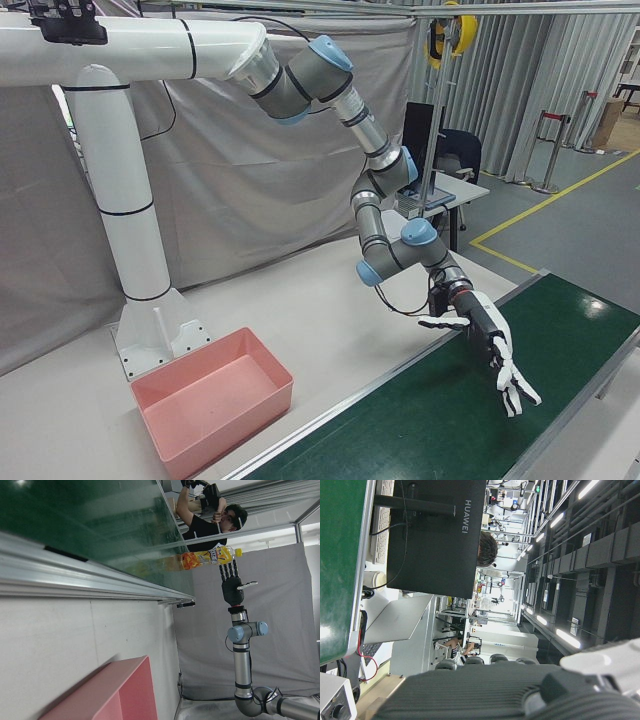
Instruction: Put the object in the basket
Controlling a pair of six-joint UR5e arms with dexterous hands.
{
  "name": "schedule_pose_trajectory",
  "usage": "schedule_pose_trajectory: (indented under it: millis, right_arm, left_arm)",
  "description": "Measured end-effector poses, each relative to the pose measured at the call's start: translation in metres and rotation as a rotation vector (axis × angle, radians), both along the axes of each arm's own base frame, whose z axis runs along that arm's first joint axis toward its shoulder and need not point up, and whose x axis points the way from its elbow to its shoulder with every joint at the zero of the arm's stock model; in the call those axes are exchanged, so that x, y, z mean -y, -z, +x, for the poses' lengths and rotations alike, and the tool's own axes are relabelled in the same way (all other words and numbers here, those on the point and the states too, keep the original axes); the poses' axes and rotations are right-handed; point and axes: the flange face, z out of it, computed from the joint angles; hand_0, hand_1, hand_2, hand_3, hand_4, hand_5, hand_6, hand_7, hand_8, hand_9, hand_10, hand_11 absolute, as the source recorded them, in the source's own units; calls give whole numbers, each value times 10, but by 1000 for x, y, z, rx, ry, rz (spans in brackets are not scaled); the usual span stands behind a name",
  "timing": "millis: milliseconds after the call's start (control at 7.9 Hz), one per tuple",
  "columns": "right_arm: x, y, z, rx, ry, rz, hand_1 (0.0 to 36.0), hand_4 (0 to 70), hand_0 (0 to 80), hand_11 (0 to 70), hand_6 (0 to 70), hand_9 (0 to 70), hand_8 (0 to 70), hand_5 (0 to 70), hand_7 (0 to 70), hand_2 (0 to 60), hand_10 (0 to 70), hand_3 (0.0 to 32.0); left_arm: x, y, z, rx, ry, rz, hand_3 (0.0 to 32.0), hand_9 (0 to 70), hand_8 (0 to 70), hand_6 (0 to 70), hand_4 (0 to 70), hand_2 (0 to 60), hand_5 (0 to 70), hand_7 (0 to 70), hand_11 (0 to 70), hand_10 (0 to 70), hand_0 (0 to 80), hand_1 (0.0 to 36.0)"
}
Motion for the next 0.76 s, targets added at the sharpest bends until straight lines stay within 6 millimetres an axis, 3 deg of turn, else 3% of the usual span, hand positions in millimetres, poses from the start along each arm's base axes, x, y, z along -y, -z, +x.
schedule_pose_trajectory:
  millis: [380, 759]
  right_arm:
    - [0, 0, 0, 0, 0, 0, 0, 0, 0, 0, 0, 0, 0, 0, 0, 0, 0, 0]
    - [0, 0, 0, 0, 1, 0, 0, 0, 0, 0, 0, 0, 0, 0, 0, 0, 0, 0]
  left_arm:
    - [5, -14, -7, -3, 11, -9, 68, 86, 86, 8, 119, 0, 230, 0, 108, 67, 495, 98]
    - [8, -10, -27, 3, 37, -16, 60, 92, 91, 14, 124, 0, 234, 2, 111, 69, 493, 95]
